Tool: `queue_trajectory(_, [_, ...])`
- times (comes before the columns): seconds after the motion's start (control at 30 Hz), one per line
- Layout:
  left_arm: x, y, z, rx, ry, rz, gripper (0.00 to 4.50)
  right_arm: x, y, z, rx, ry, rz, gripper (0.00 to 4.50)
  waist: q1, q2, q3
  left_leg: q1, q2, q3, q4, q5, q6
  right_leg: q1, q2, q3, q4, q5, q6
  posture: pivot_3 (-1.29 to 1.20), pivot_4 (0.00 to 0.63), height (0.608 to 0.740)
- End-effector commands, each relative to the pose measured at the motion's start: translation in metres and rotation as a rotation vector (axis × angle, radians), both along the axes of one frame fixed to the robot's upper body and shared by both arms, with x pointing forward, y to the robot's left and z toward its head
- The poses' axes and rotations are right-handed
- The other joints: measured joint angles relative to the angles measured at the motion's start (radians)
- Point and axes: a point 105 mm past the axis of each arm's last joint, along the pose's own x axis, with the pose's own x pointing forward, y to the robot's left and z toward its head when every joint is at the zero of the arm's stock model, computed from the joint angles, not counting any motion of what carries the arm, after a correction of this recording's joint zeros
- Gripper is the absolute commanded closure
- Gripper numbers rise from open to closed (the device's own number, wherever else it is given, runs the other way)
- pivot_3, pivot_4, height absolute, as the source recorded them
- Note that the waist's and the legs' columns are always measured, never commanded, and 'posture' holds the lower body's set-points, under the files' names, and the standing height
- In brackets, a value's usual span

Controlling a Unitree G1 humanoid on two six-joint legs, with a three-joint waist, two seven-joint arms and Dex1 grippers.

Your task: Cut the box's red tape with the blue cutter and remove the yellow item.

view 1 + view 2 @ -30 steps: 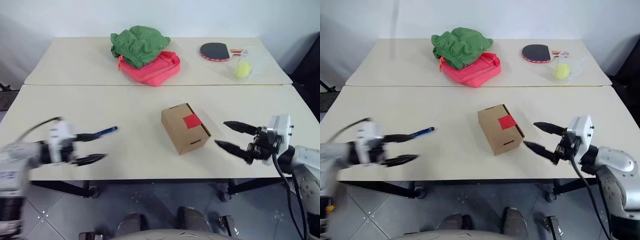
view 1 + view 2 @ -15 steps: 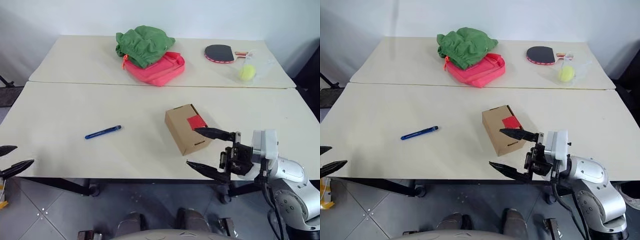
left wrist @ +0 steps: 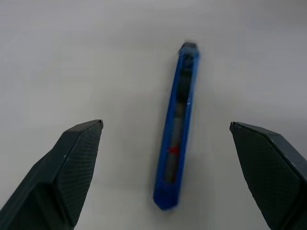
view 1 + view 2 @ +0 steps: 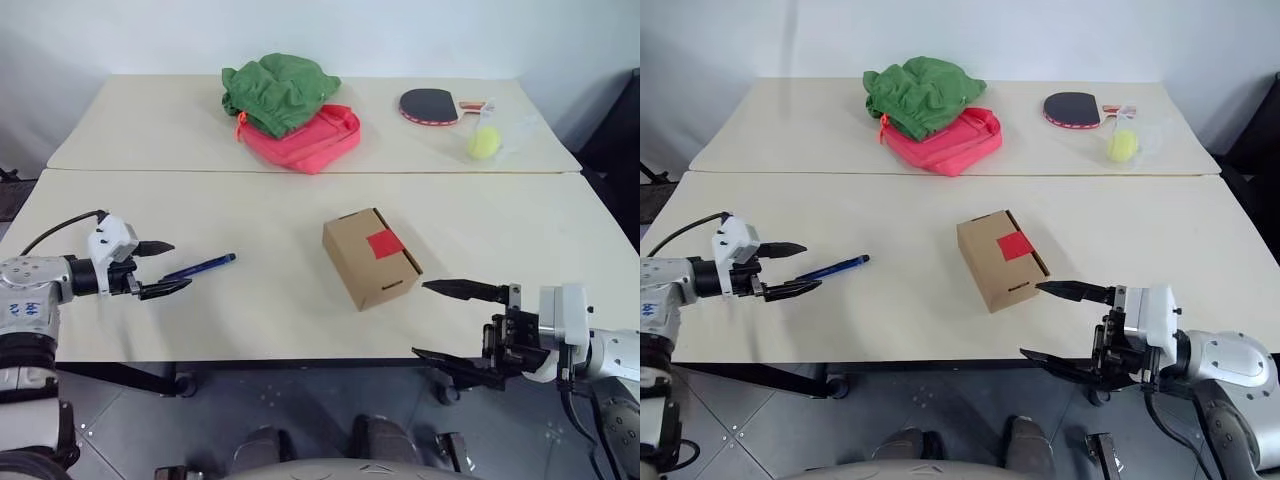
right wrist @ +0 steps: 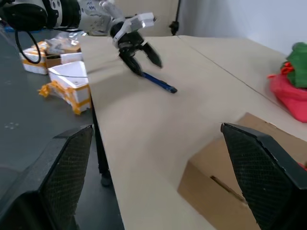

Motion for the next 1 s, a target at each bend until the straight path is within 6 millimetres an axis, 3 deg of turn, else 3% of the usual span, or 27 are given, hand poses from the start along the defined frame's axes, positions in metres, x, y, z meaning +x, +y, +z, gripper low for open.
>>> queue_trajectory(0.03, [-0.002,0.006,-0.007,0.038,0.051,-0.010,0.00,-0.007,0.004,0.009,-0.009,-0.052,0.004,0.07,0.003,0.000,0.000,0.000,0.000,0.000,0.000,0.000,0.000,0.000,0.000,0.000,0.000,0.000,0.000,0.00,0.150,0.740])
queue_trajectory(0.1, [0.000,0.006,-0.010,0.049,0.058,-0.005,0.00,-0.008,0.003,0.009,-0.009,-0.059,-0.015,0.07,0.004,0.000,0.000,0.001,0.000,-0.001,0.000,0.000,0.000,0.000,0.000,0.001,0.000,0.000,0.000,0.00,0.150,0.740])
queue_trajectory(0.2, [0.002,0.004,-0.018,0.057,0.077,-0.001,0.52,-0.009,0.002,0.009,-0.007,-0.066,-0.042,0.00,0.004,0.000,0.000,0.001,0.000,-0.003,0.001,-0.001,0.001,0.000,-0.001,0.002,0.000,0.000,0.000,0.00,0.150,0.740])
queue_trajectory(0.37, [-0.003,-0.003,-0.031,0.127,0.083,-0.076,1.98,-0.008,0.000,0.010,-0.002,-0.080,-0.075,0.00,0.004,0.001,-0.001,0.003,0.000,-0.003,0.001,-0.001,0.001,0.001,-0.002,0.002,0.001,0.000,0.000,0.00,0.150,0.740])
queue_trajectory(0.6, [-0.004,-0.009,-0.032,0.108,0.060,-0.111,3.99,-0.007,0.000,0.013,0.009,-0.095,-0.091,0.00,0.012,0.004,-0.003,0.004,0.000,-0.003,0.001,0.000,0.002,0.003,-0.002,0.003,0.001,0.000,0.000,0.00,0.150,0.740])
queue_trajectory(0.7, [0.002,-0.013,-0.027,0.089,0.027,-0.100,4.04,-0.007,0.000,0.013,0.004,-0.094,-0.088,0.00,0.014,0.005,-0.004,0.004,0.000,-0.003,0.001,0.000,0.002,0.003,-0.002,0.003,0.001,0.000,0.000,0.00,0.150,0.740])
queue_trajectory(0.83, [0.019,-0.044,0.011,0.051,-0.134,-0.230,4.04,-0.005,0.004,0.016,0.009,-0.088,-0.070,0.00,0.034,0.004,-0.003,0.004,-0.001,-0.003,0.002,0.000,0.003,0.003,-0.003,0.003,0.001,0.000,0.000,0.00,0.150,0.740])
queue_trajectory(0.9, [0.015,-0.063,0.024,0.056,-0.146,-0.357,4.04,-0.007,0.008,0.018,0.023,-0.060,-0.056,0.00,0.043,0.002,-0.002,0.001,-0.002,-0.003,0.003,0.000,0.004,0.002,-0.004,0.003,0.000,0.000,0.000,0.00,0.150,0.740])
queue_trajectory(1.0, [-0.006,-0.092,0.029,0.147,-0.087,-0.610,4.04,-0.012,0.017,0.017,0.014,-0.001,-0.022,0.00,0.042,-0.002,0.000,-0.001,-0.002,-0.003,0.004,0.000,0.005,0.000,-0.004,0.002,-0.001,0.000,0.000,0.00,0.150,0.740])
